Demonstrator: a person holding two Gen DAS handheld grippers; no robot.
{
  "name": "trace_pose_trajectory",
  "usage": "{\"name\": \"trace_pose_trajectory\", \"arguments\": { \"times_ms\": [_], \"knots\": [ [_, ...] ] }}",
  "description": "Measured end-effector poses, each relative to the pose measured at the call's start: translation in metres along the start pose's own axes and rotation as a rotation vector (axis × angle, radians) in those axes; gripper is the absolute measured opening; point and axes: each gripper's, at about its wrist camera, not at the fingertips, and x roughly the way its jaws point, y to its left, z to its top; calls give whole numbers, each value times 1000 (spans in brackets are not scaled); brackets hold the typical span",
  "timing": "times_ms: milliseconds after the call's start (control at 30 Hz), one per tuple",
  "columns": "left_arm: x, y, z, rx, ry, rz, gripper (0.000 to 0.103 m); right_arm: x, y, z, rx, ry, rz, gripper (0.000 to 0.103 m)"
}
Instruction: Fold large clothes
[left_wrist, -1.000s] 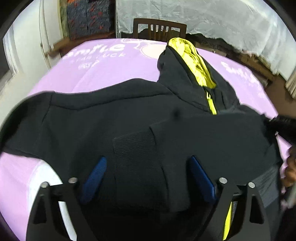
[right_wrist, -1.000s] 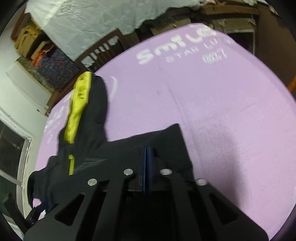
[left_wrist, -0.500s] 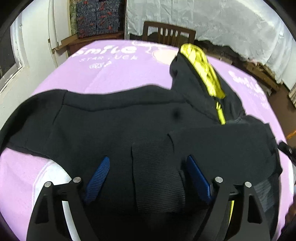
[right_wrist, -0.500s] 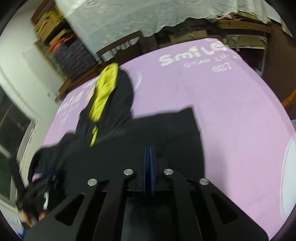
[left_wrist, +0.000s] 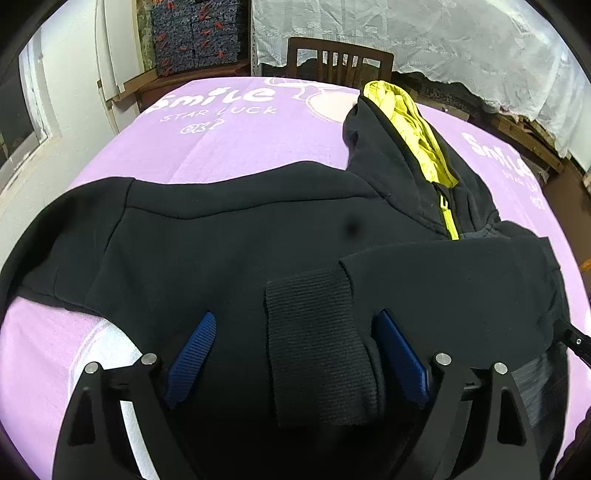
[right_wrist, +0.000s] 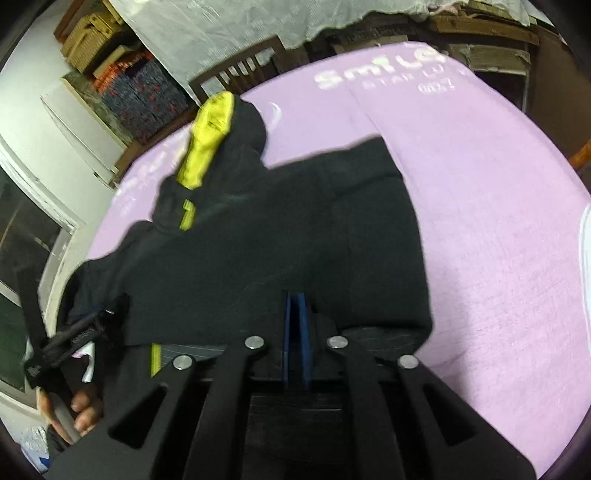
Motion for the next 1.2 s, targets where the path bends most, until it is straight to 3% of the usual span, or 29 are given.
{"name": "trace_pose_trajectory", "arguments": {
  "times_ms": [100, 267, 333, 400, 600, 767, 900, 1200],
  "knots": [
    [-2, 4, 1, -23, 4, -26, 89, -5, 33, 0, -77, -16, 11, 7],
    [-10, 17, 5, -58, -16, -18, 88, 20, 72, -6, -143, 55, 31, 7],
    [-17, 29, 10, -90, -34, -19, 88, 36, 71, -10, -120, 99, 30, 5],
    [-22, 42, 14, -129, -43, -23, 88, 38, 63, -12, -98, 76, 47, 4],
    [-44, 115, 12, -264, -24, 2, 88, 39, 38, -13, 7, 65, 180, 1],
    [-65, 180, -9, -264, -26, 167, 88, 43, 25, -9, 72, 84, 264, 1],
    [-65, 222, -12, -266, -11, 288, 88, 43, 26, -9, 70, 82, 262, 1],
    [-44, 275, 45, -263, -48, 455, 88, 45, 25, -10, 71, 76, 265, 1]
  ]
}}
